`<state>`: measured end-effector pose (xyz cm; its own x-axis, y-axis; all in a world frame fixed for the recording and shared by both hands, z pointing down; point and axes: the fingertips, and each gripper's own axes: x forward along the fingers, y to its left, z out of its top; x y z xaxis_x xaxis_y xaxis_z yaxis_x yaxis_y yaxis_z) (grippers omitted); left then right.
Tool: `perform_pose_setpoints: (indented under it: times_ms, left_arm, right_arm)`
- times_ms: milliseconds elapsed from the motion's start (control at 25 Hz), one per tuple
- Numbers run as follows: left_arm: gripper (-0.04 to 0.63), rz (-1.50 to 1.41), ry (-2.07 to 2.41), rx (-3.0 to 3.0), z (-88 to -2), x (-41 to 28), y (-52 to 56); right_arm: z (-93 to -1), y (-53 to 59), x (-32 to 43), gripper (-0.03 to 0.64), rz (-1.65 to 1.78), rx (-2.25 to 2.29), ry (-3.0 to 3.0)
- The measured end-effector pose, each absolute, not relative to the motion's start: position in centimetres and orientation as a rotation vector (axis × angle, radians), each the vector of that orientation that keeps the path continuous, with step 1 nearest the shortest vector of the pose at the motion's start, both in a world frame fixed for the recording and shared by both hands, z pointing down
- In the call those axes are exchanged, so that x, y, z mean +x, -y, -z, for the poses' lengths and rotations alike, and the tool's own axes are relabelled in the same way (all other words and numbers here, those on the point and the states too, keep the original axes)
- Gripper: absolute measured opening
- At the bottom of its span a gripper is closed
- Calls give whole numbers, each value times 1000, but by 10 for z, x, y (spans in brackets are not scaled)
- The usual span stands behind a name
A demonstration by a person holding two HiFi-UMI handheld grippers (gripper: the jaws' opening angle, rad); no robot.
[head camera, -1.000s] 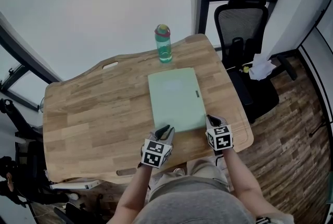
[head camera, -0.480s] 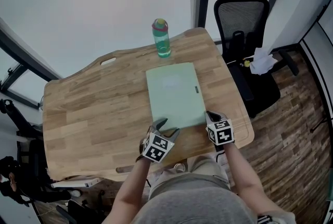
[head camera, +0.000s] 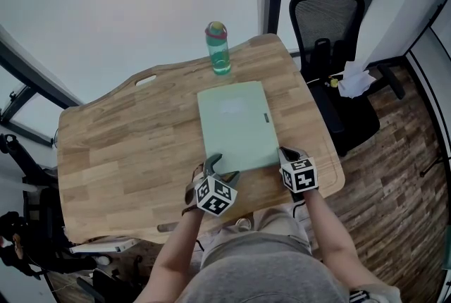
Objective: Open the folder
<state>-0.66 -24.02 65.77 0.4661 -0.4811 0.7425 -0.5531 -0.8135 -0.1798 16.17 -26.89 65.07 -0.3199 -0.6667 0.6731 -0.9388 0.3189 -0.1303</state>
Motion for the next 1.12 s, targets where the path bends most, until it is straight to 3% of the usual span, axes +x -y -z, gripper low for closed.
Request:
perform_pose_setpoints:
  times_ms: [360,800,1120]
  left_arm:
    - [327,-1255,934,2634,-656,-8,242]
    - [189,-1173,945,2707,-646,-5,233]
    - [150,-1144,952,2734,-643,-4,230]
  right_arm:
    - [-651,269,161,-2,-668,1395,2061]
    - [-652,269,161,0,-702,1387,2057]
    - [-652,269,162,0,-727,1401,2058]
